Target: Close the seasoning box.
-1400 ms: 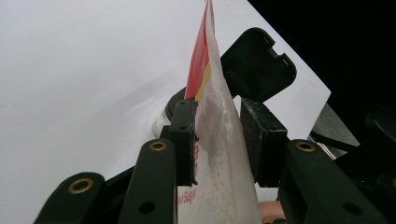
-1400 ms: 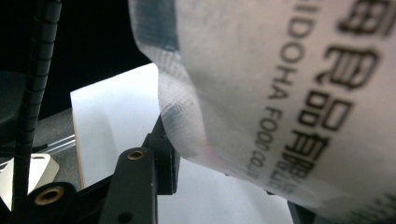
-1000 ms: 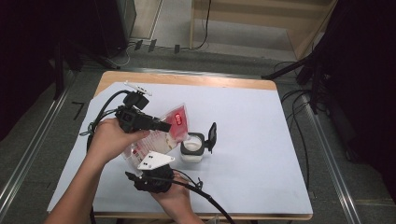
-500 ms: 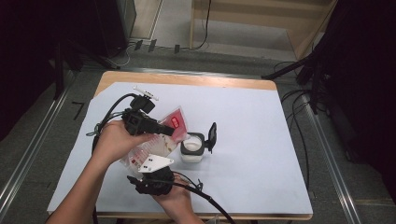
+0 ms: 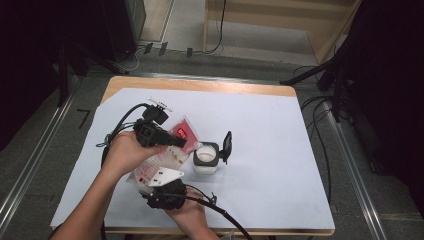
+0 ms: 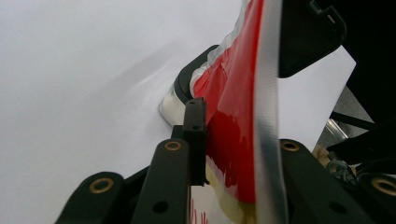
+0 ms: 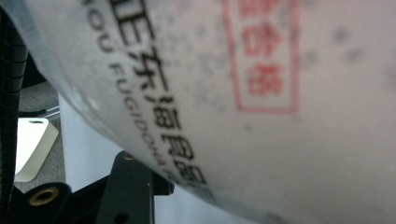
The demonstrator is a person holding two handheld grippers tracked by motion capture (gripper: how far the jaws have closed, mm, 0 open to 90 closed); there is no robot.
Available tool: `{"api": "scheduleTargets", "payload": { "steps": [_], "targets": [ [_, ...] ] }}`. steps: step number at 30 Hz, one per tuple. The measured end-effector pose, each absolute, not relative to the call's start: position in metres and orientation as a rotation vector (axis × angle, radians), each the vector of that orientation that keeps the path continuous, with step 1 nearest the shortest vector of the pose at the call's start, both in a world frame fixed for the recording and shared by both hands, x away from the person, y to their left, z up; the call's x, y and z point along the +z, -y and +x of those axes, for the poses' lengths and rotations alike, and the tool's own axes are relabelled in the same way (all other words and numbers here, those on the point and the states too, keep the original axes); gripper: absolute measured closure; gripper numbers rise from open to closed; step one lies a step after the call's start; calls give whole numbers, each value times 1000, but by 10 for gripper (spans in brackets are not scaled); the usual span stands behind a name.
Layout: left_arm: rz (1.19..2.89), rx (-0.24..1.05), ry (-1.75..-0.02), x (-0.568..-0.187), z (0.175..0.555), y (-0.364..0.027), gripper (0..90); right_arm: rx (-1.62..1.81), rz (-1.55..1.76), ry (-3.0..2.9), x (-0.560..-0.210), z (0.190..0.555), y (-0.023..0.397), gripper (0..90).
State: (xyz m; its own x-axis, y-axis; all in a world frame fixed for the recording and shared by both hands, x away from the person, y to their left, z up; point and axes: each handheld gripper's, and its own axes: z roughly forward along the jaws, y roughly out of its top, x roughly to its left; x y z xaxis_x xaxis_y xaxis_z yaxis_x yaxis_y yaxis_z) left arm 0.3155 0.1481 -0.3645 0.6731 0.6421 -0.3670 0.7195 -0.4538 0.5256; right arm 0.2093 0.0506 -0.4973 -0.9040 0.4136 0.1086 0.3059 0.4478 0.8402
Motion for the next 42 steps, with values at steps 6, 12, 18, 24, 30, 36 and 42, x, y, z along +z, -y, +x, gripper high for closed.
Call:
{"api": "scheduleTargets", "payload": {
  "steps": [6, 12, 18, 24, 30, 36, 42],
  "targets": [
    [2166, -125, -1031, -350, 312, -160, 802, 1486, 627, -2527, -492, 211, -48, 564],
    [2124, -93, -1010, -338, 308, -169, 812, 1524, 677, -2499, -486, 215, -43, 557],
    [2081, -67, -997, -326, 305, -179, 819, 1535, 714, -2457, -481, 221, -36, 543],
    [2062, -60, -985, -321, 303, -186, 825, 1549, 755, -2439, -484, 227, -30, 536],
    [2050, -59, -969, -317, 301, -191, 832, 1555, 854, -2446, -488, 233, -22, 535],
    [2037, -21, -940, -312, 298, -194, 875, 1542, 907, -2467, -490, 243, -15, 523],
    [2009, 15, -932, -307, 296, -198, 893, 1521, 846, -2485, -485, 244, -10, 524]
  ]
}}
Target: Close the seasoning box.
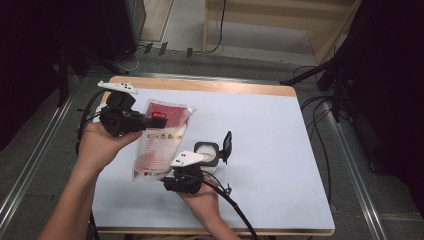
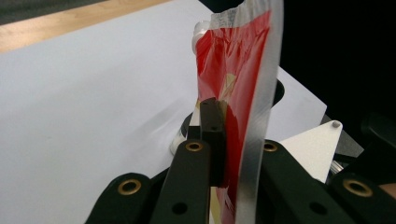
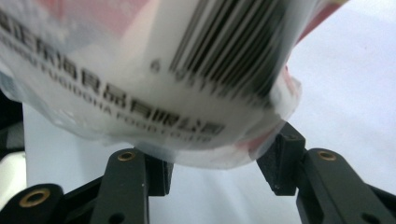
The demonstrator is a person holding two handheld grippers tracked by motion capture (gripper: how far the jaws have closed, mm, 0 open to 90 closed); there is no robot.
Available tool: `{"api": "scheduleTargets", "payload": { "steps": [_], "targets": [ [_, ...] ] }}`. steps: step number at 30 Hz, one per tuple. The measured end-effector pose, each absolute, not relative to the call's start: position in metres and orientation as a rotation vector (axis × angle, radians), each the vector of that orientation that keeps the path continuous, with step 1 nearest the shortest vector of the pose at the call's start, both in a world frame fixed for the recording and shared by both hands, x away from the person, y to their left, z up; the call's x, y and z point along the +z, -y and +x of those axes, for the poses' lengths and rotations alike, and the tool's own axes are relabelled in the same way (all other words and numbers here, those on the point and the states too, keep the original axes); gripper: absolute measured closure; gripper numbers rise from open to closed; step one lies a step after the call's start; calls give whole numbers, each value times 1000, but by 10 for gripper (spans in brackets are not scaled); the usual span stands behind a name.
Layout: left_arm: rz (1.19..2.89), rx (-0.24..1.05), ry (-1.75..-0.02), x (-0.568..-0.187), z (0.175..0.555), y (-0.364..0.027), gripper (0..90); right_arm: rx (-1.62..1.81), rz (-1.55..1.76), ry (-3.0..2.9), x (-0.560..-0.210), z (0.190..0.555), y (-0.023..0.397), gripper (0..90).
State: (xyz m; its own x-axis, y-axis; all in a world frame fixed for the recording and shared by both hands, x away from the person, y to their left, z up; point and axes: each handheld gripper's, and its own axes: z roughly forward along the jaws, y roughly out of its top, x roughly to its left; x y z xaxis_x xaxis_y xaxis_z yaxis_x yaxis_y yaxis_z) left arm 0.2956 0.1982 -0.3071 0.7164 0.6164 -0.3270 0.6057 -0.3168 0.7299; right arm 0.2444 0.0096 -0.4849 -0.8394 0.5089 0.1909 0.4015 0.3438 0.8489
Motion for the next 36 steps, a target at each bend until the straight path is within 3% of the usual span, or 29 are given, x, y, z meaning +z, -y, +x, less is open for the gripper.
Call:
{"api": "scheduleTargets", "payload": {
  "steps": [14, 18, 36],
  "targets": [
    [1962, 107, -989, -308, 301, -214, 895, 1530, 729, -2586, -472, 244, 9, 531],
    [1966, 136, -1021, -313, 306, -214, 894, 1664, 821, -2579, -470, 255, 16, 532],
    [1951, 179, -1098, -345, 340, -221, 894, 1576, 665, -2652, -459, 256, 50, 536]
  ]
}}
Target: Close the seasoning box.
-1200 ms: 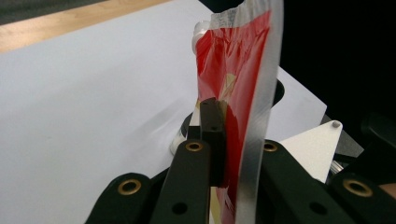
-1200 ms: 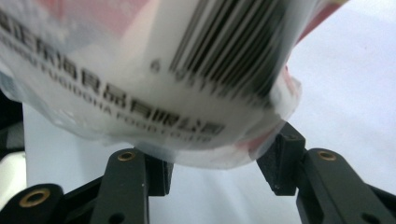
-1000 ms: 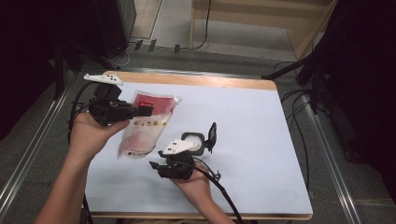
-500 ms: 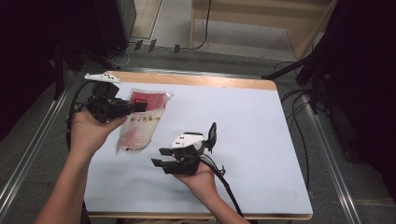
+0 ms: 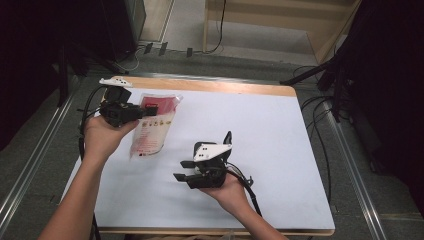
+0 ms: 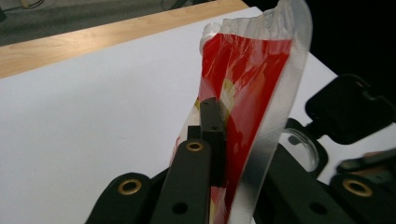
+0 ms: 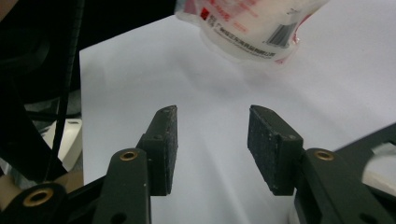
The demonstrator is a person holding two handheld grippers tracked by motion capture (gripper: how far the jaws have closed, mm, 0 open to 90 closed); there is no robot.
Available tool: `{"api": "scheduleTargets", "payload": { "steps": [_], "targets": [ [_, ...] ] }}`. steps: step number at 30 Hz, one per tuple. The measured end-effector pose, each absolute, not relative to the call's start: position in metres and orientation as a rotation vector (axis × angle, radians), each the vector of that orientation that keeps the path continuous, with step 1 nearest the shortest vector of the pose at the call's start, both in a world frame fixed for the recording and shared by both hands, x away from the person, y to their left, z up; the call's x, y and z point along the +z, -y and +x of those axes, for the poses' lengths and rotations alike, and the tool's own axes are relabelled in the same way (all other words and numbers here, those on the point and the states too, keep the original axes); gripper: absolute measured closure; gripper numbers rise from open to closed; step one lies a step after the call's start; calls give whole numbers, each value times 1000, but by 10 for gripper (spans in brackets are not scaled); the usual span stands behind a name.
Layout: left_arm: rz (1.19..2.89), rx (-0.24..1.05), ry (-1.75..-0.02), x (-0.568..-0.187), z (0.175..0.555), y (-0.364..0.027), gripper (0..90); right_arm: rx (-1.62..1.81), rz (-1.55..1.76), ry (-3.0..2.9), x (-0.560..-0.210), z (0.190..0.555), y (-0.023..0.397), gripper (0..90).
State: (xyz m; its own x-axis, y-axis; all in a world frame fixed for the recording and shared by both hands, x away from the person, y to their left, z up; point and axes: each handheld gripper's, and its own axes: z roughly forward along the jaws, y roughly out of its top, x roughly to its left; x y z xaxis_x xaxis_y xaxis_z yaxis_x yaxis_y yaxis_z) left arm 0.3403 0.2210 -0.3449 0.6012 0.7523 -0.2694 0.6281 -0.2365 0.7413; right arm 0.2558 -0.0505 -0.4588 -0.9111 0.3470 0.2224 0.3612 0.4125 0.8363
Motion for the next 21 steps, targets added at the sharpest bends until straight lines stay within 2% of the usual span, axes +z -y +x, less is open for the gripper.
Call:
{"api": "scheduleTargets", "payload": {
  "steps": [10, 21],
  "targets": [
    [1909, 169, -1078, -363, 362, -218, 891, -1538, -656, 2647, -454, 247, 71, 529],
    [1896, 159, -1061, -373, 357, -225, 876, -1528, -684, 2667, -459, 241, 87, 520]
  ]
}}
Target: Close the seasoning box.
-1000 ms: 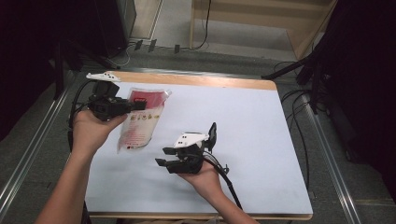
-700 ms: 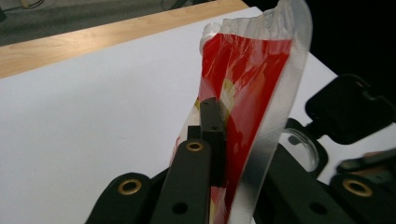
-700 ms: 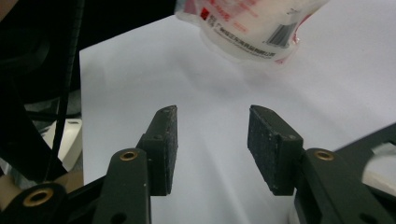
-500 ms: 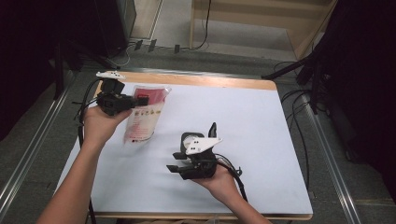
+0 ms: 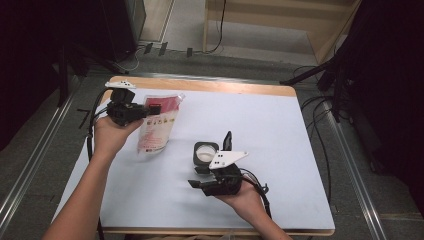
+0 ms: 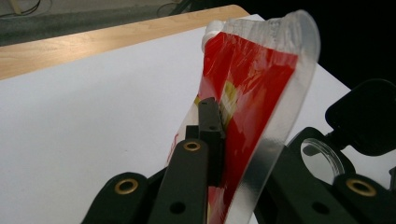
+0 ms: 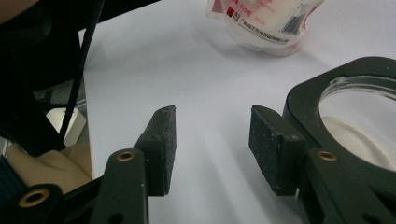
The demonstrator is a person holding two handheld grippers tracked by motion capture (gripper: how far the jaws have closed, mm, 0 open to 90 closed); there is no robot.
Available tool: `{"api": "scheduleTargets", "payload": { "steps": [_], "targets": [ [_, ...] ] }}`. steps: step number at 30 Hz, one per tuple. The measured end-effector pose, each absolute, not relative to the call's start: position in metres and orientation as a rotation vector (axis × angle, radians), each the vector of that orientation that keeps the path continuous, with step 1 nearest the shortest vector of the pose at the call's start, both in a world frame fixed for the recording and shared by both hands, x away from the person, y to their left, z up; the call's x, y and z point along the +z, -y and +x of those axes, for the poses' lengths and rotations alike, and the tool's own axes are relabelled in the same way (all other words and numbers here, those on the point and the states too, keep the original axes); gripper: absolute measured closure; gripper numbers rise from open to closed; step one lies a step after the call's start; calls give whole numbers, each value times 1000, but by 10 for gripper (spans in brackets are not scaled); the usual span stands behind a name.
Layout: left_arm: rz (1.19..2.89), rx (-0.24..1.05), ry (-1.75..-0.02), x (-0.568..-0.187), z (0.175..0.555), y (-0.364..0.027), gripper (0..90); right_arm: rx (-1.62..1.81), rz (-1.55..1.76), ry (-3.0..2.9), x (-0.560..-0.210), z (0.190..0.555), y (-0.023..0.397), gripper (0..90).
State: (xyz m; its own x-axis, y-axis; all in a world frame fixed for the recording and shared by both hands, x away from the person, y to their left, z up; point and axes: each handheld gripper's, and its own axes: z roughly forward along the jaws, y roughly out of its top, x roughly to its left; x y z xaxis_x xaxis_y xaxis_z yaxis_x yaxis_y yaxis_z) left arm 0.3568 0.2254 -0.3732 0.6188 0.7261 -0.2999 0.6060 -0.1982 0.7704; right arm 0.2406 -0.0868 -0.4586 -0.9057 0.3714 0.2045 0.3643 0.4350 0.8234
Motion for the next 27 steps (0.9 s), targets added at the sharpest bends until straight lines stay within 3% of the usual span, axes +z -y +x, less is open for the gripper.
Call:
{"api": "scheduleTargets", "payload": {
  "steps": [21, 27],
  "targets": [
    [1912, 181, -1039, -372, 336, -244, 780, 1491, 666, -2651, -460, 241, 93, 517],
    [1933, 167, -1025, -372, 333, -245, 692, 1474, 662, -2651, -459, 242, 93, 514]
  ]
}}
